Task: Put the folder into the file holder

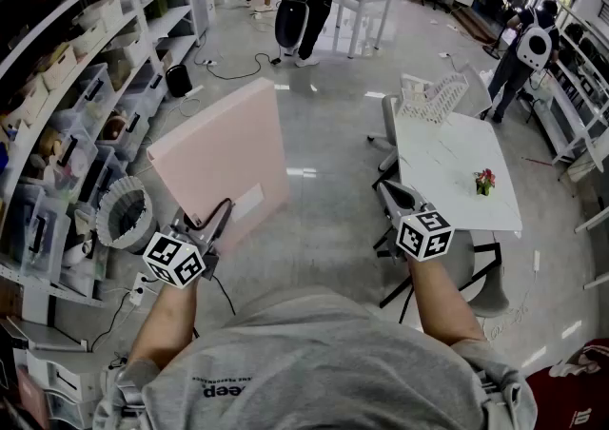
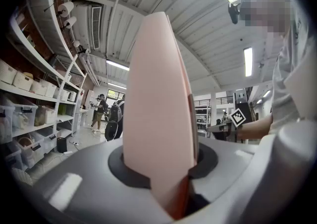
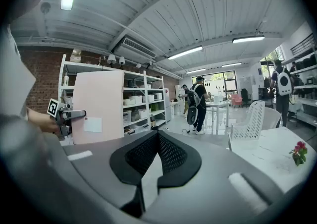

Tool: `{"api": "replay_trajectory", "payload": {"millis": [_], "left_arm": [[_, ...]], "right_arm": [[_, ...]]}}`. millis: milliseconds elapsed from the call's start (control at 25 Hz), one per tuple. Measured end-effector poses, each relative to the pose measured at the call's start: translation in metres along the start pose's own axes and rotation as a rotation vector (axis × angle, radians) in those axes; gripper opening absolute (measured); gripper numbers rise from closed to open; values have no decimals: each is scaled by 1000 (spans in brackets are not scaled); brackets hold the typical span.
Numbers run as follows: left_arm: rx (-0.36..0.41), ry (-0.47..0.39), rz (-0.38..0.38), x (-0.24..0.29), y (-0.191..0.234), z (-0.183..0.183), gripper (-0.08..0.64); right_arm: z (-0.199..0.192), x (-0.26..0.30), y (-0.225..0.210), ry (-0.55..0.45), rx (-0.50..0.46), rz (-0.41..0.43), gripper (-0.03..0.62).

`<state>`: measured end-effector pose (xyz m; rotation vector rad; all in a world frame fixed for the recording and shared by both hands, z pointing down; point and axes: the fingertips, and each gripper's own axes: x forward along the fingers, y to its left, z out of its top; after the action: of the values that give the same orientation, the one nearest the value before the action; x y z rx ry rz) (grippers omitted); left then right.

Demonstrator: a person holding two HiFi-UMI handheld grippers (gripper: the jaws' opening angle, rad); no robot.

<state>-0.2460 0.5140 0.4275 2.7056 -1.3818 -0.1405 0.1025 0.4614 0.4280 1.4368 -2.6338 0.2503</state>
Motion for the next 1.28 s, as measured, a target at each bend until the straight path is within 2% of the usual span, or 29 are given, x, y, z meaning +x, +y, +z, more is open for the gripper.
{"api": "replay_trajectory", "payload": {"millis": [640,960,1280], "left_arm": [[9,-6,36,27,-40,3,195],[-3,-22,76,50,-65,0,195],[-10,-21,66,73,-72,1,194]], "right_arm": [[8,-22,-48,-13,9,4,3],[12,-38,-80,-25,1,40,5],[15,-35,-96,-35,9,57,5]]}}
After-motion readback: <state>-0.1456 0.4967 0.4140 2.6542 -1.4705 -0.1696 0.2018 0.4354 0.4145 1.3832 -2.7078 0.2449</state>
